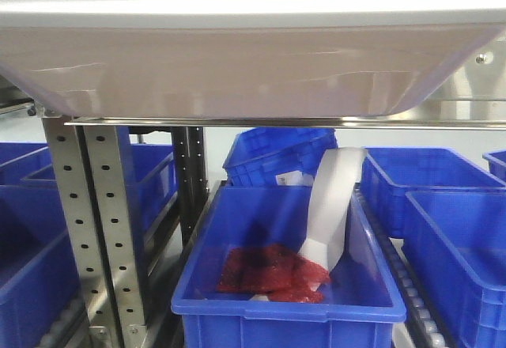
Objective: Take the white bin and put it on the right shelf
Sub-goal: 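Carry the bin with both grippers up to the blue-crate shelving rack, then raise the bin with both grippers above the steel shelf rail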
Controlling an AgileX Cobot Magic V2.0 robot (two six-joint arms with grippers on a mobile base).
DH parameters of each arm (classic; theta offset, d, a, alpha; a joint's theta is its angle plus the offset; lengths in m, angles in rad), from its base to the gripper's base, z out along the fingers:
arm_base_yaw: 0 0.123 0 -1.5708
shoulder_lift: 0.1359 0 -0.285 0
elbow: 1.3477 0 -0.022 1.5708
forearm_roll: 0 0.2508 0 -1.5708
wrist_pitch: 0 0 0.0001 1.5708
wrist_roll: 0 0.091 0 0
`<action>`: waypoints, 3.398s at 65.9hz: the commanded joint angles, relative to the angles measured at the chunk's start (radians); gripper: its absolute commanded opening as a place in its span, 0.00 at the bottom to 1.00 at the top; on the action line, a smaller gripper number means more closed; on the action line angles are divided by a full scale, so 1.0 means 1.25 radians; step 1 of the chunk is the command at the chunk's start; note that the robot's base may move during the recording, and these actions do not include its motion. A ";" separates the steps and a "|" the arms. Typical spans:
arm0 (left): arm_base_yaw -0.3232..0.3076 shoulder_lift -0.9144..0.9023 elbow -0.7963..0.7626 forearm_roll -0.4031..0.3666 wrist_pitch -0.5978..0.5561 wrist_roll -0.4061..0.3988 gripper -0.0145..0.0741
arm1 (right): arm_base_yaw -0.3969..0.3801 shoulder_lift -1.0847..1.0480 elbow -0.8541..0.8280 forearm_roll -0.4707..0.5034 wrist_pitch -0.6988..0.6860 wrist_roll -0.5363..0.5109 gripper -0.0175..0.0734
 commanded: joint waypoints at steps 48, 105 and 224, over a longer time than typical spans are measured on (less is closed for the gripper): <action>-0.015 -0.002 -0.024 -0.156 0.079 0.012 0.41 | 0.010 -0.014 -0.024 0.178 0.006 -0.003 0.56; -0.015 0.074 -0.127 -0.293 0.002 0.054 0.41 | 0.010 0.016 -0.044 0.334 -0.034 -0.003 0.56; -0.167 0.577 -0.442 -0.533 -0.380 0.195 0.52 | 0.009 0.494 -0.368 0.446 -0.307 -0.044 0.68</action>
